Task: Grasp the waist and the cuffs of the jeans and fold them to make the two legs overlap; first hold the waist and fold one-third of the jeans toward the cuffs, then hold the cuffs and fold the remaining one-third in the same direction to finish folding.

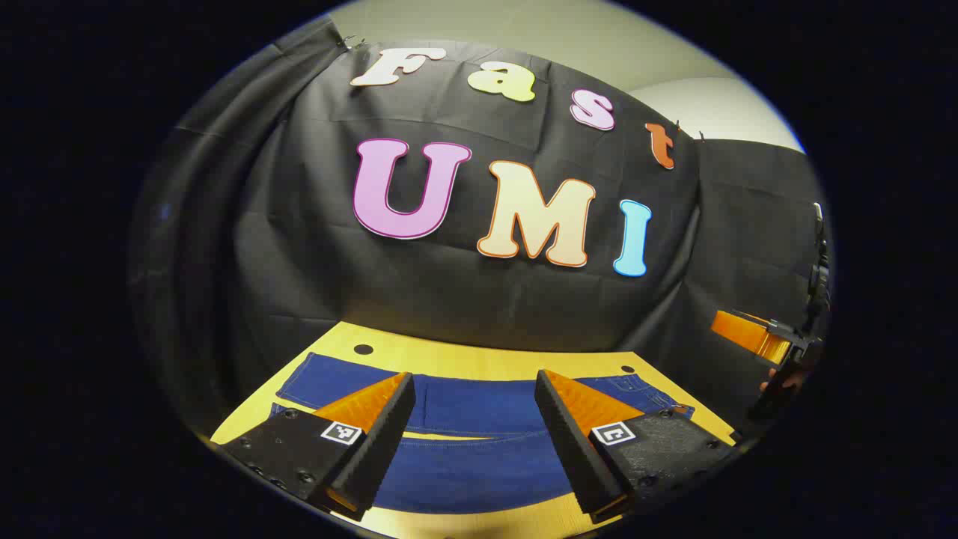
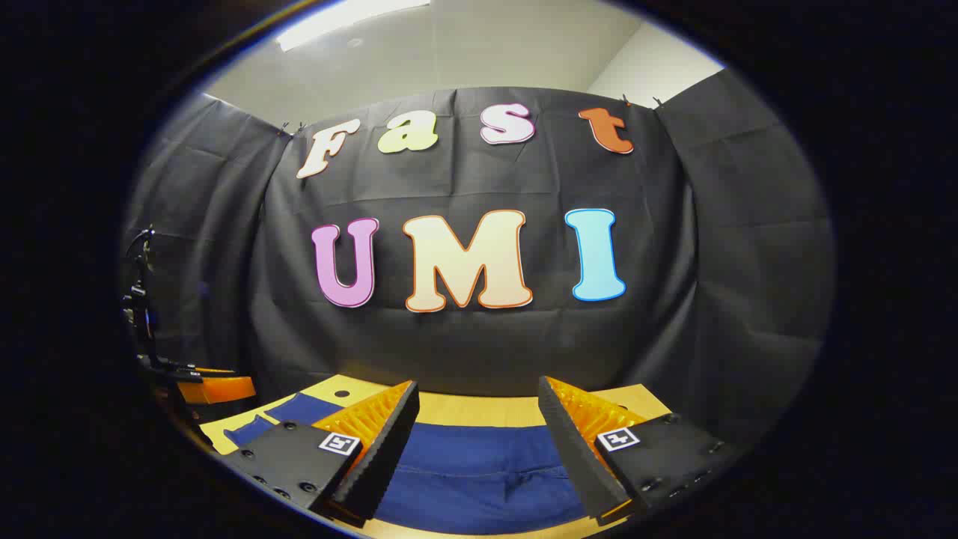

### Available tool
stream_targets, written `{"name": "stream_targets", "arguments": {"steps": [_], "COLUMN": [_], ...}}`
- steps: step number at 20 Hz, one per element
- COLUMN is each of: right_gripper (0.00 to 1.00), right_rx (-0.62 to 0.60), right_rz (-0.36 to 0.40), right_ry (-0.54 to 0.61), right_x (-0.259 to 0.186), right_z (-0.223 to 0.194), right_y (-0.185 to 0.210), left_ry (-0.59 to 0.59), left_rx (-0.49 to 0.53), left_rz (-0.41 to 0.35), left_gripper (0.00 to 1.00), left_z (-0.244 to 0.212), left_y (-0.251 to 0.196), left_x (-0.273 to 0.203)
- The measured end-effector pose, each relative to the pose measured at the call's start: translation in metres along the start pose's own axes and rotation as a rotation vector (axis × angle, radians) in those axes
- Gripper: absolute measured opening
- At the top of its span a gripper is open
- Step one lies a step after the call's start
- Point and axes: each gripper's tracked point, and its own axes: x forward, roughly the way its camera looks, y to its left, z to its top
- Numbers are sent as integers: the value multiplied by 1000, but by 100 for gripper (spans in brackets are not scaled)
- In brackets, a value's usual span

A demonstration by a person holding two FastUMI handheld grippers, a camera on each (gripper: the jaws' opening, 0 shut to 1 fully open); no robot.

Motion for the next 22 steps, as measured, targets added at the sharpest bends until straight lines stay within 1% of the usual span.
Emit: {"name": "stream_targets", "arguments": {"steps": [3,7,9,10,11,14,17,19,21,22], "right_gripper": [99,99,99,99,99,99,99,99,99,99], "right_rx": [0,21,20,24,30,45,41,47,82,87], "right_rz": [6,10,3,-1,-1,-7,-17,-18,-13,-21], "right_ry": [12,13,12,13,14,16,27,38,62,76], "right_x": [-5,-10,-11,-11,-11,-13,-14,-14,-14,-15], "right_z": [-4,-4,-5,-5,-6,-7,-12,-15,-22,-27], "right_y": [5,10,9,9,10,9,6,5,5,3], "left_ry": [1,-2,1,1,2,6,28,63,94,129], "left_rx": [-16,-13,-5,-1,1,11,15,30,69,92], "left_rz": [-11,-39,-44,-47,-48,-45,-55,-52,-47,-53], "left_gripper": [95,95,95,92,95,95,95,95,95,95], "left_z": [-2,-3,-4,-3,-4,-6,-19,-35,-50,-62], "left_y": [-4,-11,-11,-11,-10,-6,3,18,37,47], "left_x": [-1,-3,-3,-3,-5,-5,-7,-9,-11,-14]}}
